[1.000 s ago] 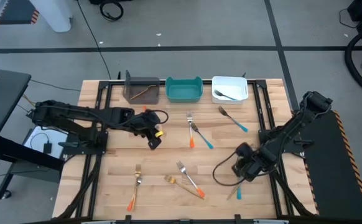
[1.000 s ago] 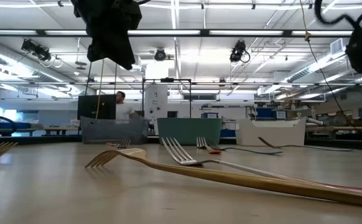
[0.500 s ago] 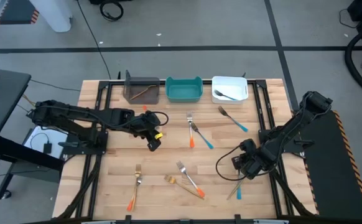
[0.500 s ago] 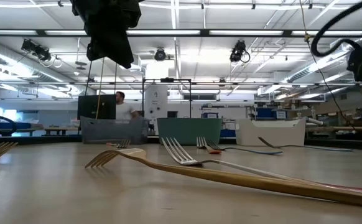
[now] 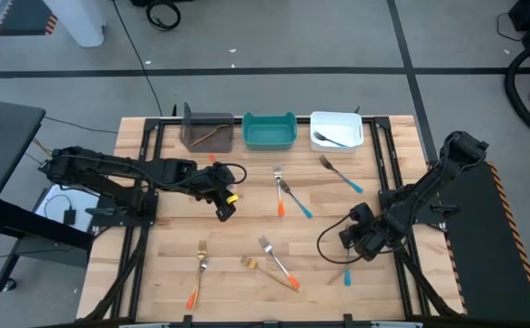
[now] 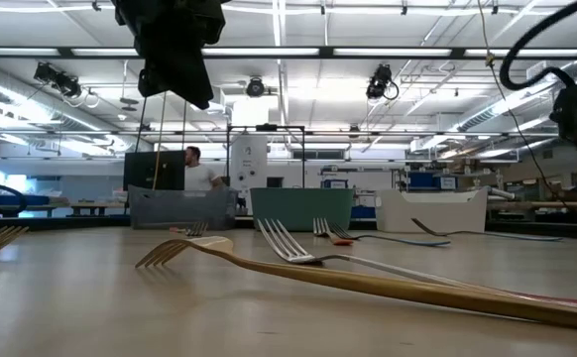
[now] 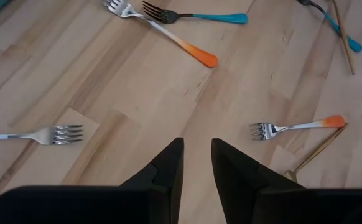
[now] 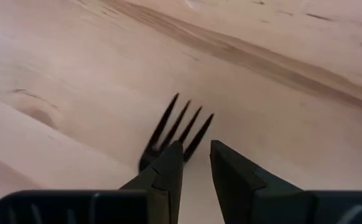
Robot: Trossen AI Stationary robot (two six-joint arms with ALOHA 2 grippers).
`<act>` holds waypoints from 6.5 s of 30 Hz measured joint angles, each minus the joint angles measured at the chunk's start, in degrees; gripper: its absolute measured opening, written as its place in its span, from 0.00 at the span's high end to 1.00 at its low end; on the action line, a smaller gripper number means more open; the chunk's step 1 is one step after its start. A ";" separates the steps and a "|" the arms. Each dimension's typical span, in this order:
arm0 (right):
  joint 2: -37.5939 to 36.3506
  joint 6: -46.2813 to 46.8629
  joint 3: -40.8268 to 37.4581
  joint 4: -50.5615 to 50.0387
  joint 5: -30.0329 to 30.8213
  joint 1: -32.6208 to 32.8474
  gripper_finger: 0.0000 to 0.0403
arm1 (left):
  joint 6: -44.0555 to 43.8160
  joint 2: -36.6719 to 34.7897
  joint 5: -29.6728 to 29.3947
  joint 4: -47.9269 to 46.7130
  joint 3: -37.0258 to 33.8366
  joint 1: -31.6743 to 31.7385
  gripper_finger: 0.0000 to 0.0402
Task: Sort silverware by color (type)
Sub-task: Put the blue fork into the white bin, then put the orange fork into the blue bin
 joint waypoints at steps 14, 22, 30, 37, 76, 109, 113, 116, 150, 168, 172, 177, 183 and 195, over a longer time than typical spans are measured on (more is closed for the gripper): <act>-4.18 -2.49 -5.75 9.09 3.82 0.01 0.77 | -0.46 0.00 -0.02 0.86 0.00 0.02 0.77; -7.31 -7.27 -5.75 10.76 2.15 -0.04 0.77 | -0.50 0.00 -1.95 0.87 0.00 0.06 0.77; -7.59 -5.85 -5.69 19.08 -10.75 0.01 0.78 | -0.90 0.00 -2.27 0.92 0.00 0.11 0.77; -5.00 -2.81 -5.69 17.84 -12.08 -0.02 0.79 | -0.59 0.00 -2.56 0.93 0.00 0.13 0.77; -0.31 -15.72 4.61 11.43 18.16 -3.80 0.98 | 4.08 0.00 -6.18 4.00 0.02 1.62 0.77; -0.90 -112.16 17.44 24.11 24.30 -69.45 0.98 | 28.30 0.00 -11.96 21.86 0.02 35.16 0.77; -0.90 -126.24 17.54 35.15 13.37 -76.88 0.98 | 31.02 0.00 -11.97 22.15 0.02 40.32 0.77; -0.90 -132.17 17.57 34.80 8.55 -81.72 0.98 | 31.07 0.00 -11.91 23.09 0.02 42.91 0.77; -0.31 -133.14 17.48 14.54 -11.36 -94.35 0.78 | 31.05 0.35 -10.01 24.71 0.00 47.58 0.77; -0.31 -114.10 17.46 40.79 -15.30 -86.88 0.78 | 18.52 2.35 -8.96 4.67 0.11 40.06 0.77; -0.31 -109.60 17.46 41.06 -16.17 -84.31 0.78 | 36.19 3.36 -2.73 3.13 0.15 36.96 0.77; -0.31 -104.92 17.46 41.06 -16.17 -80.93 0.78 | 58.59 7.05 3.84 2.19 0.02 35.30 0.77; -0.31 -100.07 17.46 41.06 -16.17 -76.57 0.78 | 79.36 14.01 9.77 -1.11 0.02 35.26 0.77; -0.32 -100.00 17.46 40.83 -13.43 -69.46 0.78 | 91.28 20.39 10.16 -4.27 0.00 31.66 0.77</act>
